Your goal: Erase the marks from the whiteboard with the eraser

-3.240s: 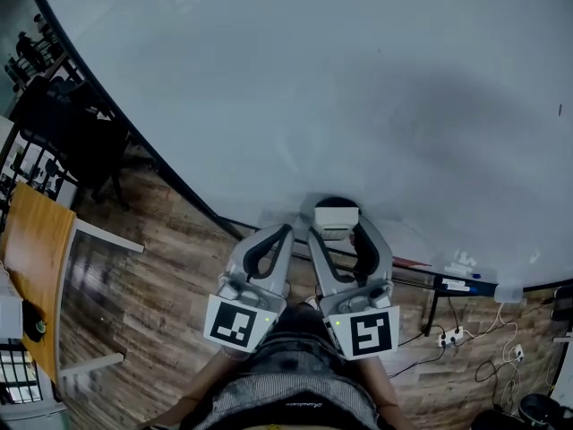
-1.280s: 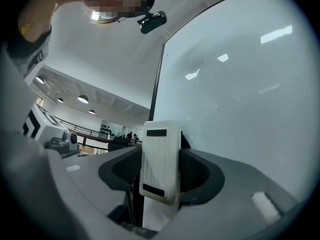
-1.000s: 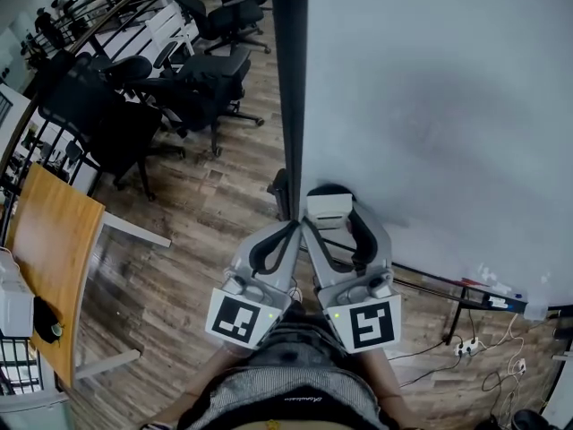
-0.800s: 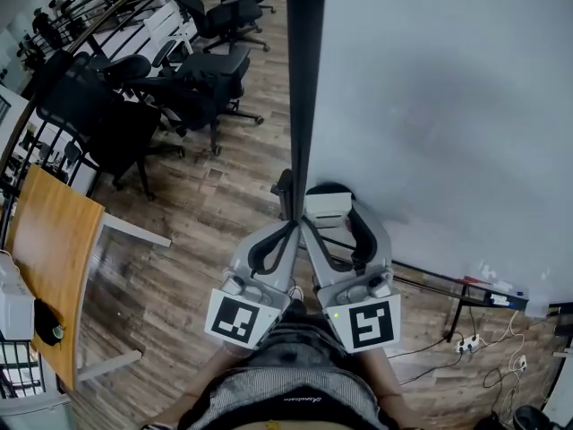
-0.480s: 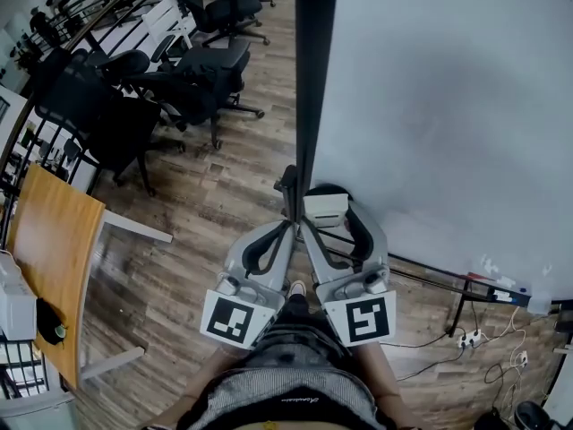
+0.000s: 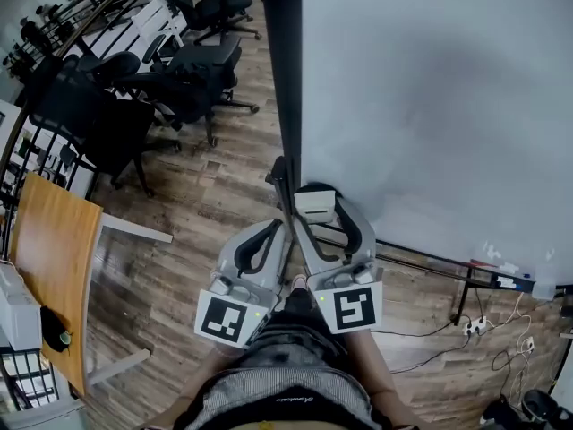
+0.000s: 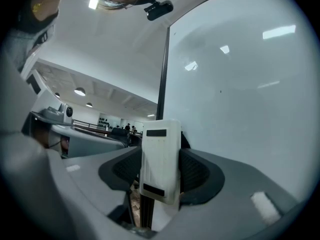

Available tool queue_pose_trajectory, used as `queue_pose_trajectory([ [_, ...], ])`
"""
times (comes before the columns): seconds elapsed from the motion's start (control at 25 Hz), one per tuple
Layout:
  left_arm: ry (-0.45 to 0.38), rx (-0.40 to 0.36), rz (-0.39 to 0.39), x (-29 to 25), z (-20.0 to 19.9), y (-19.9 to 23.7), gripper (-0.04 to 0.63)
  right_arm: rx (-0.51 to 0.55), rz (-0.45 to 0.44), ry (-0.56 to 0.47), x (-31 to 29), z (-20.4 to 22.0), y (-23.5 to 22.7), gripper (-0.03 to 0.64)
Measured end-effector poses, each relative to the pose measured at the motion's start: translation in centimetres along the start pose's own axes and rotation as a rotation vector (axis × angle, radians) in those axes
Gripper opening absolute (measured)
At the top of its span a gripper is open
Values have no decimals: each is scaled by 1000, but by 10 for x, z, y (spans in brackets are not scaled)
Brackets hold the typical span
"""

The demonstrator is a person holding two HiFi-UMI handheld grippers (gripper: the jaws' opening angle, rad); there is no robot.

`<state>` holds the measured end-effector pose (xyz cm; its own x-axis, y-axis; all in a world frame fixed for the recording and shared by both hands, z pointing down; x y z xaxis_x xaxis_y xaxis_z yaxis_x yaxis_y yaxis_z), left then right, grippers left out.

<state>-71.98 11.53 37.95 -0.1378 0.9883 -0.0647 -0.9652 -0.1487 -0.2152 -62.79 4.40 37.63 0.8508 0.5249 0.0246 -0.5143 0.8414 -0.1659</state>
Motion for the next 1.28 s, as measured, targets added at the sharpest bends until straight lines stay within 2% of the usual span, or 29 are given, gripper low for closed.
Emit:
queue_pose_trajectory([
  [0.16, -10, 2, 23, -1, 0, -5, 3, 10, 13, 17, 5, 1, -2, 242],
  [0.56, -27, -4, 108, -24, -8, -30, 3, 34, 117, -2, 42, -8, -33, 242],
  [0.92, -31, -10, 152, -55, -22, -76, 3, 53, 148, 17, 82, -18, -68, 242],
  [1.28, -21, -5, 156, -91, -44, -148, 3, 63, 176, 47, 150, -34, -127, 242],
])
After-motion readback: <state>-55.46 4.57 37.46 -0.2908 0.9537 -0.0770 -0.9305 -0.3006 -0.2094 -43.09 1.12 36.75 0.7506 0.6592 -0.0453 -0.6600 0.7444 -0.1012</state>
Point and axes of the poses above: the fingertips, and each gripper's own axes: x backward along the fingers, y to its left, z out of its underside, the point moved 6 cm from there along x, backward along the fingers, and after that the axes turned 15 degrees about -x, right-handed, at the moved point
